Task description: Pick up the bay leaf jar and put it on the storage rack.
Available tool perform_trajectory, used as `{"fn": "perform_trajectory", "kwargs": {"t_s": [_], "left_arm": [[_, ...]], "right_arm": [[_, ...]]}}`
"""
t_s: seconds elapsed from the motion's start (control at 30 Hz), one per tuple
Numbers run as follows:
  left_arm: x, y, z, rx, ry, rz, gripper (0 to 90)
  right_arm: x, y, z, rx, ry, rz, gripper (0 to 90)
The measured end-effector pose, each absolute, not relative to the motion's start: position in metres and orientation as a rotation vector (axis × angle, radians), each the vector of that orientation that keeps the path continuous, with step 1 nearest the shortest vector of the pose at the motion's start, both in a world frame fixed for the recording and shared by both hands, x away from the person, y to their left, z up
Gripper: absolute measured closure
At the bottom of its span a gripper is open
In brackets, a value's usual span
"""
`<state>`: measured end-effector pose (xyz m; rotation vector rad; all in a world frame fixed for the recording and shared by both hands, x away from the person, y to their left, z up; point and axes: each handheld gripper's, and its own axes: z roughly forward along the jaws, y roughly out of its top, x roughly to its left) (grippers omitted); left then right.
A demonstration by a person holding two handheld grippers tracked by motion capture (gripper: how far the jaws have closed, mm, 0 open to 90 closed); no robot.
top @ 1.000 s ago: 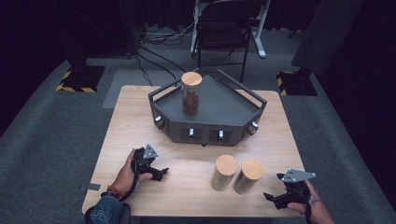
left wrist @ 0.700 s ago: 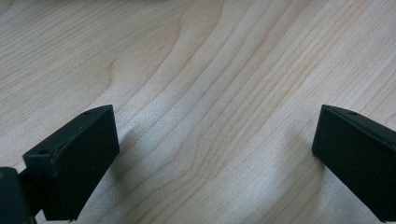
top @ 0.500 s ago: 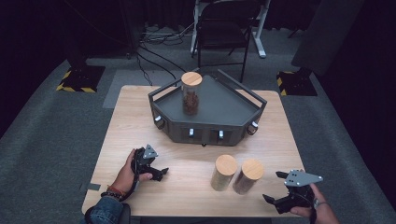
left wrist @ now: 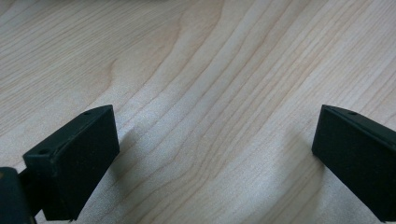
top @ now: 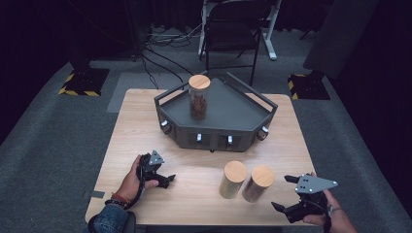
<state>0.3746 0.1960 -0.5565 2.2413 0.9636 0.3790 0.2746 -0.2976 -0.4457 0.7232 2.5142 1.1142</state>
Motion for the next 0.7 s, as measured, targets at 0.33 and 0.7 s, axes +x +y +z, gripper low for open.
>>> {"fn": "perform_trajectory", "kwargs": {"t_s": [0.33,0.7], "left_arm": [[0.375,0.196,-0.556,2.242,0.962,0.380,0.4],[0.375,0.196,-0.556,2.242,0.963,0.379,0.4]], "right_arm": [[0.278,-0.290,-0.432,0.686,2.509,1.146,2.2],[0.285,-0.275,-0.426,0.639,2.536,1.114,2.2]]}}
